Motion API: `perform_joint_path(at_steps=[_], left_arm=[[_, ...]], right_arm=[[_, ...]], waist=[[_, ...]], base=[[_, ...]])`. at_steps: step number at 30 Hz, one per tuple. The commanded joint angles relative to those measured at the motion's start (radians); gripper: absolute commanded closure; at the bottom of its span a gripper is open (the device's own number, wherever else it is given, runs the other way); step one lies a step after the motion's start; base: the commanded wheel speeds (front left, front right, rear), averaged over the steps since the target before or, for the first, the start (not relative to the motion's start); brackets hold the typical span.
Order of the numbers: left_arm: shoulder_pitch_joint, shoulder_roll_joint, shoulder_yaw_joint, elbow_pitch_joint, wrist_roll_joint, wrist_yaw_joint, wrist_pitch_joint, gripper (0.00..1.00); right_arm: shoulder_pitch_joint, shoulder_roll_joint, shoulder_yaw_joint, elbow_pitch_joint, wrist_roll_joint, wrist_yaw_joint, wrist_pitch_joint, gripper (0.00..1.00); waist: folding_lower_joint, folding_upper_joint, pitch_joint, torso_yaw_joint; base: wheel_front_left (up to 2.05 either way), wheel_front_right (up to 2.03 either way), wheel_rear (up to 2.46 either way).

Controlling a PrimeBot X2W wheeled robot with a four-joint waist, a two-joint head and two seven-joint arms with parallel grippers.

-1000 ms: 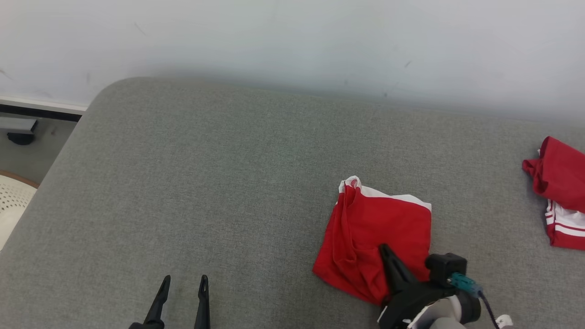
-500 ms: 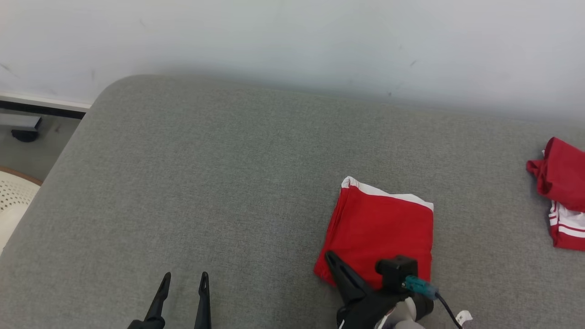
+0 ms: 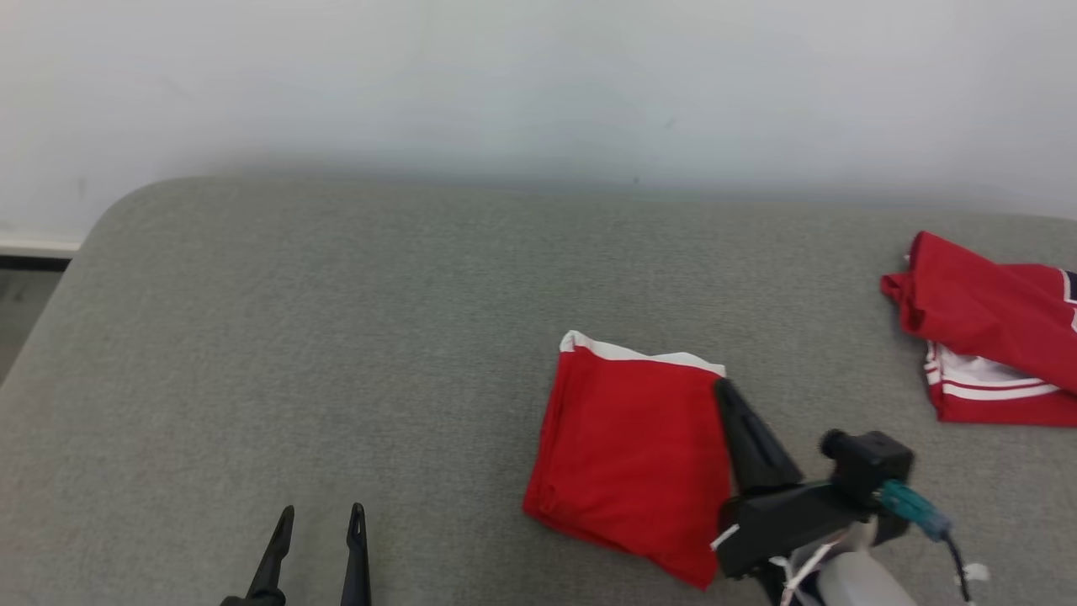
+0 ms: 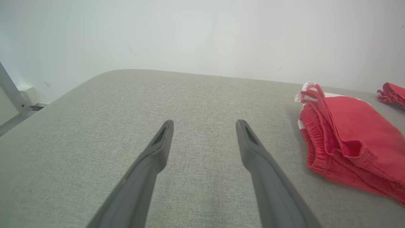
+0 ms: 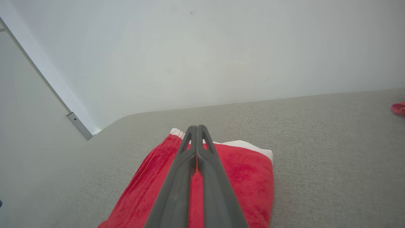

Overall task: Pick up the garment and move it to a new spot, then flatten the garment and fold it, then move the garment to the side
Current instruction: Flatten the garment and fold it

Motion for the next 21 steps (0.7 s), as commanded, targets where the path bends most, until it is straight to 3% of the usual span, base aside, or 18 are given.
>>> perform_joint_path(at_steps=[1,12,18,20,21], left_arm=[[0.006,0.001,0.001,-0.005,0.011,-0.001,-0.003,0.0],[0.021,0.001,0.041,-0.029,0.03,0.004,-0.003,0.0],[0.033,0.001,0.082,-0.045,0.032,0.005,-0.003,0.0],[0.033,0.001,0.093,-0.048,0.033,0.001,-0.003,0.0],[0.036,0.001,0.095,-0.05,0.034,-0.001,-0.003,0.0]], right_arm=[[0.02,-0.006,-0.022,-0.013,-0.01,-0.002,0.0,1.0],[0.206,-0.001,-0.276,-0.219,-0.096,-0.002,0.0,1.0],[0.307,0.028,-0.334,-0.29,-0.138,-0.002,0.0,1.0],[0.334,0.035,-0.324,-0.294,-0.153,-0.002,0.0,0.63],[0.343,0.038,-0.318,-0.293,-0.158,-0.002,0.0,0.51]], waist=[[0.0,0.0,-0.012,-0.041],[0.0,0.0,-0.028,-0.142],[0.0,0.0,-0.032,-0.165],[0.0,0.0,-0.034,-0.169],[0.0,0.0,-0.036,-0.171]], base=[[0.0,0.0,0.0],[0.0,0.0,0.0],[0.0,0.0,0.0],[0.0,0.0,0.0],[0.0,0.0,0.0]])
